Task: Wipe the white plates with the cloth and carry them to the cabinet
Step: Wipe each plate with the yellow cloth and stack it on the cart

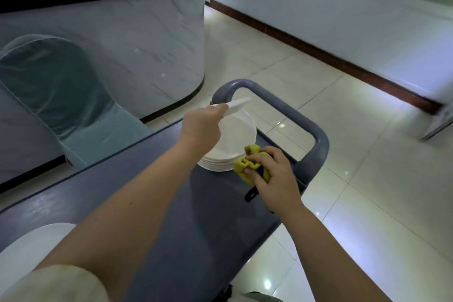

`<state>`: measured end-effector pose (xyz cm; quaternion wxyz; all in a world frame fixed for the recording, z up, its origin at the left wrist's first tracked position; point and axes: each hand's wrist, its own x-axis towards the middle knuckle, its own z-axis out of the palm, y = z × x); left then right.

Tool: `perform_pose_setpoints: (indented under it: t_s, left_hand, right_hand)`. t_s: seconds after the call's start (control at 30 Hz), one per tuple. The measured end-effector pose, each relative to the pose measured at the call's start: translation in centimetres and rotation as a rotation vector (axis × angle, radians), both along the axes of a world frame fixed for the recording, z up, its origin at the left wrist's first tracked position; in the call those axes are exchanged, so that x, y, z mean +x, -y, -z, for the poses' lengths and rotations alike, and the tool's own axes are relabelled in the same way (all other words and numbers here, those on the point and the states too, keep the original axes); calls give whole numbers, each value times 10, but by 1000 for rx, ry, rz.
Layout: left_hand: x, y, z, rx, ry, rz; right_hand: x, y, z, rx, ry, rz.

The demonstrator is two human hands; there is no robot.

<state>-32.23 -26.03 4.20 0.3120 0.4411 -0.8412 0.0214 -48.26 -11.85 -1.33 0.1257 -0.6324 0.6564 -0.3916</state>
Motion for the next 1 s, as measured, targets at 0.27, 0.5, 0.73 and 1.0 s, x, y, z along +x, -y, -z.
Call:
perform_pose_setpoints:
  t_s: [0.27,0.5,0.73,1.0]
  left_hand:
    - [9,-25,59,159,94,206]
    - [13,-32,86,247,-1,201]
    - [14,-48,82,242,-17,63]
    - [112,-85,79,203,-160,-302]
  right_hand:
    - [-5,-9,14,31,14,39]
    - [0,-16,32,92,16,62]
    - [13,-15,34,68,-33,-14]
    - [77,10,25,-14,-127,-341]
